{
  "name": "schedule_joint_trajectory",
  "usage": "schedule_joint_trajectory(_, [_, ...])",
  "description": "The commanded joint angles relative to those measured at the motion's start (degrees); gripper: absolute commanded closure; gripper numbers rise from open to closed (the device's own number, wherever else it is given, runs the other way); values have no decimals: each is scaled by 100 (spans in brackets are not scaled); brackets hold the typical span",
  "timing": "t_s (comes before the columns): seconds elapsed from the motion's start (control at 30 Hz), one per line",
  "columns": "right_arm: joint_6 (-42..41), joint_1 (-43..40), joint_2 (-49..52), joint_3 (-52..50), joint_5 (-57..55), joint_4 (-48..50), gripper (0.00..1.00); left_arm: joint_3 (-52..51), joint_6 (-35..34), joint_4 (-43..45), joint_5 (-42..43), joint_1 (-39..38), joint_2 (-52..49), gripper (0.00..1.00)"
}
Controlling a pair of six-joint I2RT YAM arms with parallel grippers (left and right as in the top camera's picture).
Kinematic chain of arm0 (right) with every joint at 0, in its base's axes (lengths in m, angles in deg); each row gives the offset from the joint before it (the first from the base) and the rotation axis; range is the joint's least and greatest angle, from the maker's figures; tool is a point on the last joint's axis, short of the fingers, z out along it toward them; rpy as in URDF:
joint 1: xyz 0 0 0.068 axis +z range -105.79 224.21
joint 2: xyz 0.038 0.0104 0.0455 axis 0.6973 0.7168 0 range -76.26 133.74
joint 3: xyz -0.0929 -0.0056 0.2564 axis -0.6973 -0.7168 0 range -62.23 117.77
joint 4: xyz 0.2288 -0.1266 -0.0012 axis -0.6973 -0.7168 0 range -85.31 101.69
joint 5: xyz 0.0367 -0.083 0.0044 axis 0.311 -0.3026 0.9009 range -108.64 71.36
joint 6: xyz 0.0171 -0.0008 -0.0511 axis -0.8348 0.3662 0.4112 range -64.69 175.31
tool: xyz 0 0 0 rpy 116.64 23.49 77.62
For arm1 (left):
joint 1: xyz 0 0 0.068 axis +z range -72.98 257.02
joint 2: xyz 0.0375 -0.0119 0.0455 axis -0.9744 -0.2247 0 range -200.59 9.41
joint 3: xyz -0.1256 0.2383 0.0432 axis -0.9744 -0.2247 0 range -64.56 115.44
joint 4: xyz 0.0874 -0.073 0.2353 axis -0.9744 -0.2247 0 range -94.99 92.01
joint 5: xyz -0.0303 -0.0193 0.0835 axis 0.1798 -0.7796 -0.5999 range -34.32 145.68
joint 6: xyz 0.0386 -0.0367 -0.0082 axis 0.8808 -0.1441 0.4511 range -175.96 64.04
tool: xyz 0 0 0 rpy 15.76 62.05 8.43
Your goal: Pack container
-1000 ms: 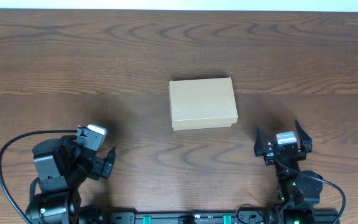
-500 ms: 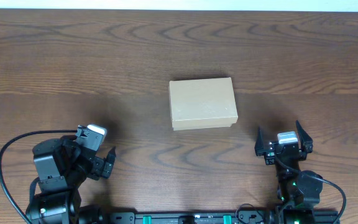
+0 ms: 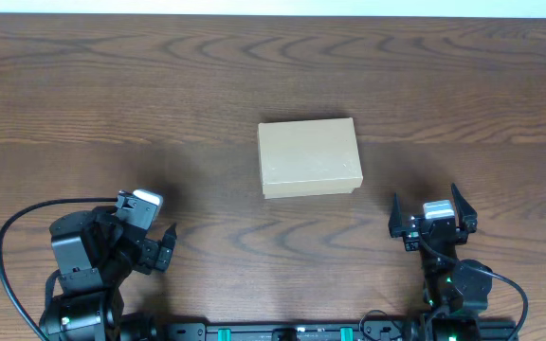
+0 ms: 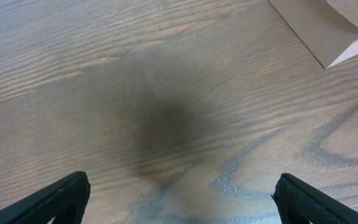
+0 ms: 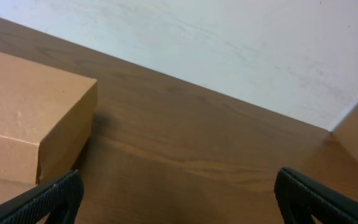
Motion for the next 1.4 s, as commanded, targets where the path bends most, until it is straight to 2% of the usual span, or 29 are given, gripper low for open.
schedule_joint_trajectory(0.0, [-79,4,2,-4,-74,-42,1,-11,0,-7,-61,-11,22,5])
schedule_joint_trajectory(0.5, [-79,4,2,-4,-74,-42,1,-11,-4,-125,-59,-11,22,4])
schedule_joint_trajectory(0.57, [-79,4,2,-4,-74,-42,1,-24,-24,-212,236,-13,22,4])
schedule_joint_trajectory(0.63, [-79,4,2,-4,-74,-39,1,-76,-24,295,664,-20,72,4])
schedule_joint_trajectory(0.7, [-79,4,2,-4,-74,-42,1,-192,-22,1412,1064,-44,197,5])
schedule_joint_trajectory(0.8, [-79,4,2,-4,-74,-42,1,-538,-232,3462,1075,-201,518,4])
schedule_joint_trajectory(0.87, [-79,4,2,-4,-74,-42,1,-796,-682,4607,817,-308,741,4])
schedule_joint_trajectory(0.97, [-79,4,2,-4,-74,-42,1,-1082,-2203,5394,-520,-461,1084,5])
schedule_joint_trajectory(1.03, [-79,4,2,-4,-74,-39,1,-1172,-2736,5370,-1126,-520,1290,5])
schedule_joint_trajectory(1.2, [-79,4,2,-4,-74,-39,1,-1373,-2424,4966,-1226,-546,1707,4])
schedule_joint_trajectory(1.37, [-79,4,2,-4,-74,-42,1,-1502,-2426,4179,-1386,-546,2151,5])
